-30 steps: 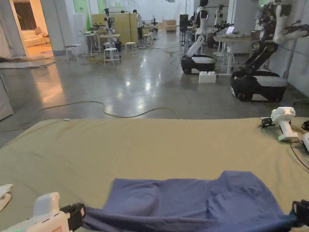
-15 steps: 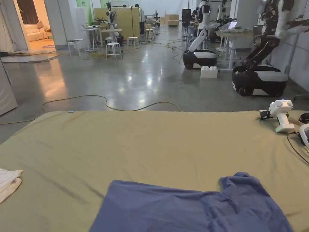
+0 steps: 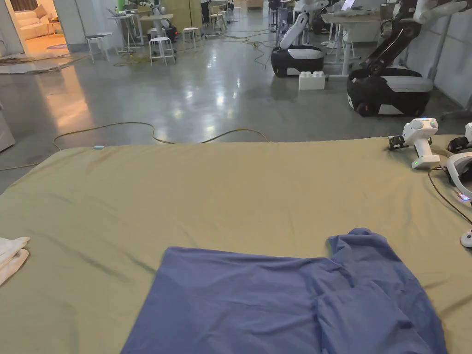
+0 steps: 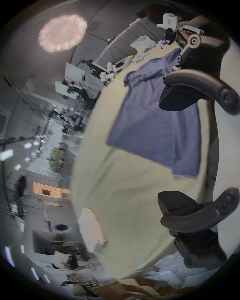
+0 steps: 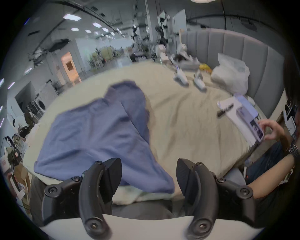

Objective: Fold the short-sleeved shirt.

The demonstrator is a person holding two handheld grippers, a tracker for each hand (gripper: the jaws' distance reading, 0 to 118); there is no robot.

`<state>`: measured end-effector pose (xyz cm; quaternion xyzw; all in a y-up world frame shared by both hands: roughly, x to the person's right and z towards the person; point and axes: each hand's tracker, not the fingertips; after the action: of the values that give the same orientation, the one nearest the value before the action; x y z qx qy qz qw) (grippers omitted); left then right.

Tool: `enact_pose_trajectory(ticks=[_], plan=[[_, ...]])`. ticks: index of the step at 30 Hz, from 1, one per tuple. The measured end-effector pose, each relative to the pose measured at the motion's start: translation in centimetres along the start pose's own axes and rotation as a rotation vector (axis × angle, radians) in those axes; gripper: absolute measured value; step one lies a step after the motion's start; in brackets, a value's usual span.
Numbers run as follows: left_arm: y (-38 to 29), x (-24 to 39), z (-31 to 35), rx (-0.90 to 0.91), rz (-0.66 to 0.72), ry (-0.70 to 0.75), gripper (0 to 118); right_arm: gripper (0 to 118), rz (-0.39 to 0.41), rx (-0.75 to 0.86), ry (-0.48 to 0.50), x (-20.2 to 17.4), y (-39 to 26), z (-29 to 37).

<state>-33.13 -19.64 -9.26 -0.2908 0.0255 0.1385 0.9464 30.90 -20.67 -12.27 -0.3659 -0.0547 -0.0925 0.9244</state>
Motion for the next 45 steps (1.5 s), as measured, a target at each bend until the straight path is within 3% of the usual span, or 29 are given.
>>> enact_pose_trajectory(ticks=[6,11,12,14,15,16,17,22,30,34,38,39,40,41,45], plan=[[4.0,6.3,7.0,0.320,-0.127,-0.058,104,74,0.090,0.311,0.139,-5.1,2.8,8.1],[5.0,9.8,10.4,0.380,-0.150,-0.051,99,72,0.115,0.484,0.197,-8.3,4.2,13.1],[4.9,10.2,11.0,0.395,-0.163,-0.052,93,68,0.123,0.503,0.204,-8.7,4.3,13.7],[4.7,11.0,12.1,0.425,-0.210,-0.031,67,56,0.148,0.535,0.179,-9.5,4.3,14.6],[4.7,11.3,12.4,0.424,-0.238,-0.017,48,44,0.160,0.547,0.167,-9.8,4.2,14.9],[4.6,11.6,12.8,0.427,-0.267,-0.010,12,9,0.192,0.537,0.176,-10.0,4.2,15.1],[4.5,11.9,13.2,0.441,-0.274,0.016,0,0,0.213,0.538,0.166,-10.4,4.1,15.2],[4.4,12.4,14.5,0.449,-0.226,-0.033,0,0,0.273,0.526,0.158,-11.3,3.2,14.9],[5.4,12.2,12.9,0.397,-0.231,-0.083,0,0,0.253,0.505,0.180,-11.6,3.6,14.1],[7.2,11.9,8.6,0.274,-0.223,-0.120,0,0,0.258,0.477,0.186,-11.3,3.9,12.8],[10.1,11.2,-0.2,0.124,-0.180,-0.215,17,0,0.231,0.426,0.186,-10.5,4.1,10.6],[11.0,11.1,-3.4,0.043,-0.159,-0.227,39,0,0.224,0.406,0.185,-10.1,4.1,10.0],[11.9,11.2,-6.4,-0.027,-0.158,-0.216,74,0,0.218,0.392,0.179,-9.8,4.1,9.4],[12.4,11.1,-9.6,-0.047,-0.141,-0.216,86,0,0.211,0.376,0.167,-9.5,4.0,8.8],[15.2,11.4,-22.2,-0.202,-0.183,-0.143,87,0,0.191,0.277,0.116,-7.7,3.6,6.2]])
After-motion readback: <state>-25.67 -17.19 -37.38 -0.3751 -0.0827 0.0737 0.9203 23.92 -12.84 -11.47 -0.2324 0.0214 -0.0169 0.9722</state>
